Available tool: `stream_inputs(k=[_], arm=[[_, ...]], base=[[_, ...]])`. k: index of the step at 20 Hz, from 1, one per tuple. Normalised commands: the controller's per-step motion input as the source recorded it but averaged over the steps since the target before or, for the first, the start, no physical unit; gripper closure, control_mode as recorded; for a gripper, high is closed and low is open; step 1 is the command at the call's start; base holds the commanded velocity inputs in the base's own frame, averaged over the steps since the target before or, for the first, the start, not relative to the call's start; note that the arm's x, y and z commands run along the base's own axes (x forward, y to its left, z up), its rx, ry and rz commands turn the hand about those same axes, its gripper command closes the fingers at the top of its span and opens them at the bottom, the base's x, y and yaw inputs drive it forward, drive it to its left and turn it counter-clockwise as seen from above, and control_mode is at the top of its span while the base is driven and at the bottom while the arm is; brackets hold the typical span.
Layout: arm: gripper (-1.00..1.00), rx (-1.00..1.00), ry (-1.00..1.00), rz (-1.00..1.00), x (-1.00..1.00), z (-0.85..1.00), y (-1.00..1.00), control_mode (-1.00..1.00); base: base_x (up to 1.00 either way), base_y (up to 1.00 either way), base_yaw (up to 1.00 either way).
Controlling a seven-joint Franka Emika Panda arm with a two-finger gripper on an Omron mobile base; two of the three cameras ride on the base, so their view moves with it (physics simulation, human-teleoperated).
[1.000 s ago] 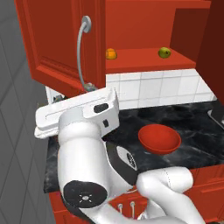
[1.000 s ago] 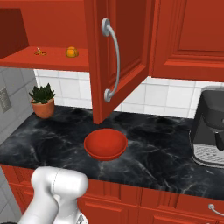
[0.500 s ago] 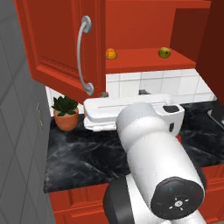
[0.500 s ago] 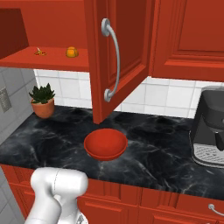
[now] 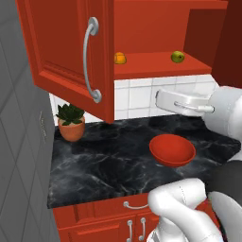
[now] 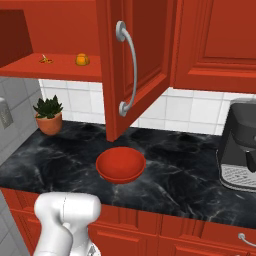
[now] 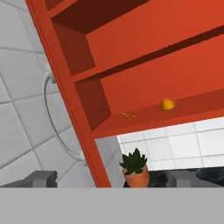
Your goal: Open the cabinet. Pick the orange and pear from the cabinet and place them into the bowl. Then close the cabinet.
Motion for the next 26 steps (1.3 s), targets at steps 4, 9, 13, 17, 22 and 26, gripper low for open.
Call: stream_inputs(k=[4,9,13,17,22,26], arm=[[-1.0,0.18,0.12,0.37,0.03,-0.02,-0.26,-1.0],[-1.0,0.06,0.01,0.2,0.21,-0.08,0.11,-1.0],[-1.0,0.0,0.0,0.07,0.04,-0.28,0.44,-1.0],[-1.0,0.01,0.0,0.03,0.27,-0.13,0.08,-1.0],[-1.0,0.08,0.02,0.04,0.55,0.0,0.0,-1.0],[-1.0,0.07,0.06,0.13,0.69,-0.01,0.03,-1.0]], base=[[0.0,0.0,0.0],[0.0,0.0,0.0],[0.0,0.0,0.0],[0.0,0.0,0.0],[0.0,0.0,0.0],[0.0,0.0,0.0]])
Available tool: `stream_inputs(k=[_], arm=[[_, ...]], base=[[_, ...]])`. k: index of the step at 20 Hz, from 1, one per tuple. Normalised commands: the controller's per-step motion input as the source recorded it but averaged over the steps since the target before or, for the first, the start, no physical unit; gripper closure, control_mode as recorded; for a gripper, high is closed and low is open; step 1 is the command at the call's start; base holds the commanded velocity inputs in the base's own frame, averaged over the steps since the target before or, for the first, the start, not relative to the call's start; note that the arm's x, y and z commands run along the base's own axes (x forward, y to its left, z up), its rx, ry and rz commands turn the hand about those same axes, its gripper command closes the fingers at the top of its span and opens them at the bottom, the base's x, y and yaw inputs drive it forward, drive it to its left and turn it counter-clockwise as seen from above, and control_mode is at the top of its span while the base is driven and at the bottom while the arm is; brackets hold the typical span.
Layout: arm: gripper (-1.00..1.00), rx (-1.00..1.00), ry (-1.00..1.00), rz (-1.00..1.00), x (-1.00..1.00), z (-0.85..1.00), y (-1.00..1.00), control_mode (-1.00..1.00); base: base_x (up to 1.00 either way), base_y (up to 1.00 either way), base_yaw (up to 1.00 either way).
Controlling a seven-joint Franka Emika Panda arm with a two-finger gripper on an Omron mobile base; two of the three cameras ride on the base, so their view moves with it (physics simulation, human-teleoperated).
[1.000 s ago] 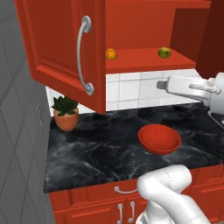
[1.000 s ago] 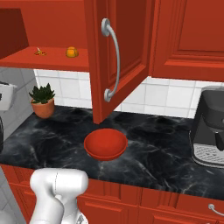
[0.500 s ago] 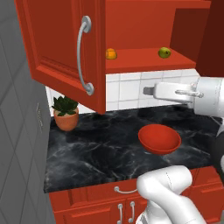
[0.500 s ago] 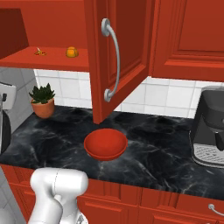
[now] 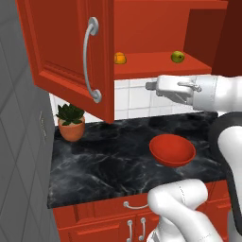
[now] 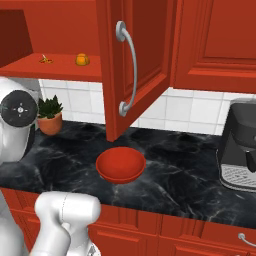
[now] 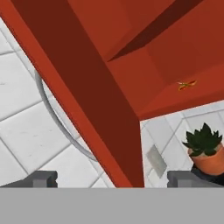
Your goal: Open the cabinet. Pick the orange and pear from the cabinet and place them into the bowl. Then close the cabinet.
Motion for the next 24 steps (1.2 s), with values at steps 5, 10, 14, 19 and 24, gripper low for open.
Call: stream_inputs(k=[5,10,14,19,24], arm=[[-1.0,0.01,0.02,0.13,0.48,-0.16,0.38,-1.0],[-1.0,0.0,0.0,0.1,0.05,-0.2,0.95,-1.0],[-1.0,0.0,0.0,0.07,0.0,-0.02,0.96,-1.0],[-1.0,0.0,0.0,0.04,0.0,-0.04,0.88,-1.0],[-1.0,0.0,0.0,0.0,0.08,-0.04,0.58,-1.0]], base=[[0.0,0.0,0.0],[0.0,0.0,0.0],[0.0,0.0,0.0],[0.0,0.0,0.0],[0.0,0.0,0.0]])
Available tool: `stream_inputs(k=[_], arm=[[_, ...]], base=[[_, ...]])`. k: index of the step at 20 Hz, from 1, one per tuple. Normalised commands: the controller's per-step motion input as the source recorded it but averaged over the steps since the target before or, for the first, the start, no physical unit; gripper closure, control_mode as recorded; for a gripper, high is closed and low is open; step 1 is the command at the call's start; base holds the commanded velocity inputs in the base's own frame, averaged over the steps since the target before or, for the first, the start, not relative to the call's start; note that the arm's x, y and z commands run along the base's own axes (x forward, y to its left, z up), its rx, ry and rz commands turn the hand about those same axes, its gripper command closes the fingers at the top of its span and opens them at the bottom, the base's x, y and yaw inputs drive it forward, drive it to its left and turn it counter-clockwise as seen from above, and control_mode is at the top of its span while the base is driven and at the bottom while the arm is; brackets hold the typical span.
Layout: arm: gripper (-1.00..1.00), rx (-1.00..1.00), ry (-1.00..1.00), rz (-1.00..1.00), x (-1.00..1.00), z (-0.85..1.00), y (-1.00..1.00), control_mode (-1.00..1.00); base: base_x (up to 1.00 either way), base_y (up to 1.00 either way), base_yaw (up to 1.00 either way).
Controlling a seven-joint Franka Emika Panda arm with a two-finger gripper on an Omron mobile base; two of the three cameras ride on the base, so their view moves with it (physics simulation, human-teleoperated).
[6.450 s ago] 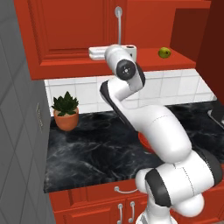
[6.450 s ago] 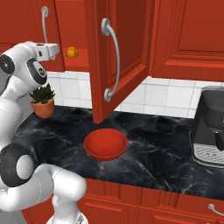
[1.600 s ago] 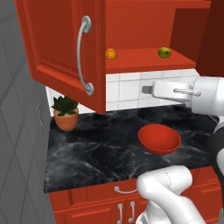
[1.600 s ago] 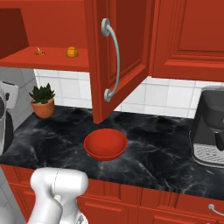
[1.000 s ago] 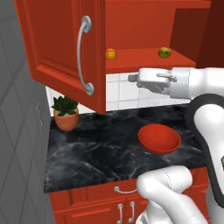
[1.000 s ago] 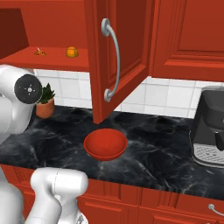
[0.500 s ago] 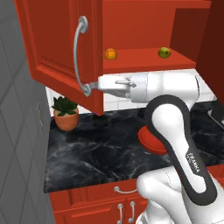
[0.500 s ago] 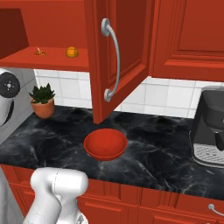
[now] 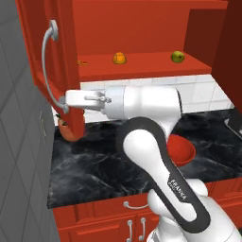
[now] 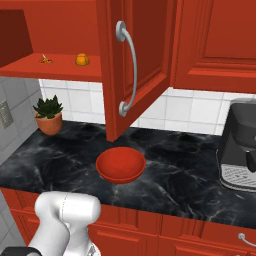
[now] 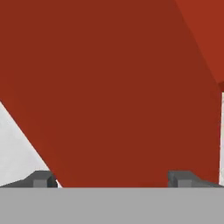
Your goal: Open the cabinet. Pick the orange and pear from the cabinet and place them into the bowl. Then close the cabinet.
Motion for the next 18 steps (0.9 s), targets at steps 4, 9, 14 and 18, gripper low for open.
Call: stream_inputs(k=[4,9,14,18], arm=[[-1.0,0.0,0.0,-0.03,0.06,0.0,0.19,-1.0],[-1.0,0.02,0.0,-0.13,0.02,0.18,-0.13,-1.0],[-1.0,0.01,0.0,-0.25,-0.13,0.45,-0.55,-1.0],[-1.0,-0.02,0.0,-0.24,-0.21,0.11,-0.64,-1.0]], base=[[0.0,0.0,0.0],[0.0,0.0,0.0],[0.0,0.0,0.0],[0.0,0.0,0.0]])
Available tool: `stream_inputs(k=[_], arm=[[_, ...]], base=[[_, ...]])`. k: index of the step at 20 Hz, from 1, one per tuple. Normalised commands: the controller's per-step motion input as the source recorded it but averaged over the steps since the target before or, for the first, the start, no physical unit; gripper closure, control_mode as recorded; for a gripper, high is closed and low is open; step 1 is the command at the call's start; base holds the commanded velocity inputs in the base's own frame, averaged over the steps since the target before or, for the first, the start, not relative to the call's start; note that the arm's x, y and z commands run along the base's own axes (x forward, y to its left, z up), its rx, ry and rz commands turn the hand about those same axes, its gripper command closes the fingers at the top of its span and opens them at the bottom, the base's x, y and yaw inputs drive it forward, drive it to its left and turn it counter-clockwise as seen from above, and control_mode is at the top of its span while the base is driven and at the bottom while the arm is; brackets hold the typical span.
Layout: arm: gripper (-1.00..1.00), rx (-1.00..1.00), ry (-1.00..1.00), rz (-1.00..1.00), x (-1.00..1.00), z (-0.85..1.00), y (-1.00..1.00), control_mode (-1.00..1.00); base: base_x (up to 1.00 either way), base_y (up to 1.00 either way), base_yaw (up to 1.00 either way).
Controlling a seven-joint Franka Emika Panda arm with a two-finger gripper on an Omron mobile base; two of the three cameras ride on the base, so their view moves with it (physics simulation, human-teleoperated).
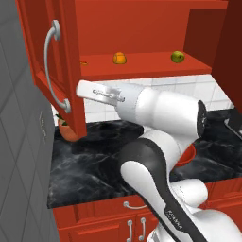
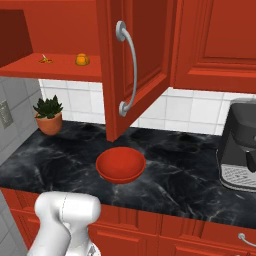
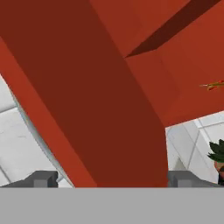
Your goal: Open the cabinet. Pick the orange and pear from the cabinet and place them into the bowl. Then close the cabinet.
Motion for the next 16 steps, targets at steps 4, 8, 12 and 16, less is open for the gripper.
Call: stream_inputs(k=[4,8,12,16], arm=[[-1.0,-0.14,0.13,-0.11,-0.22,0.0,-0.41,-1.0],[-1.0,-0.07,0.24,-0.05,-0.18,0.33,-0.58,-1.0],[-1.0,-0.01,0.13,-0.14,-0.2,0.7,-0.84,-1.0],[-1.0,-0.13,0.02,-0.19,-0.18,0.08,-0.93,-1.0]], base=[[0.0,0.0,0.0],[0.0,0.0,0.0],[0.0,0.0,0.0],[0.0,0.0,0.0]])
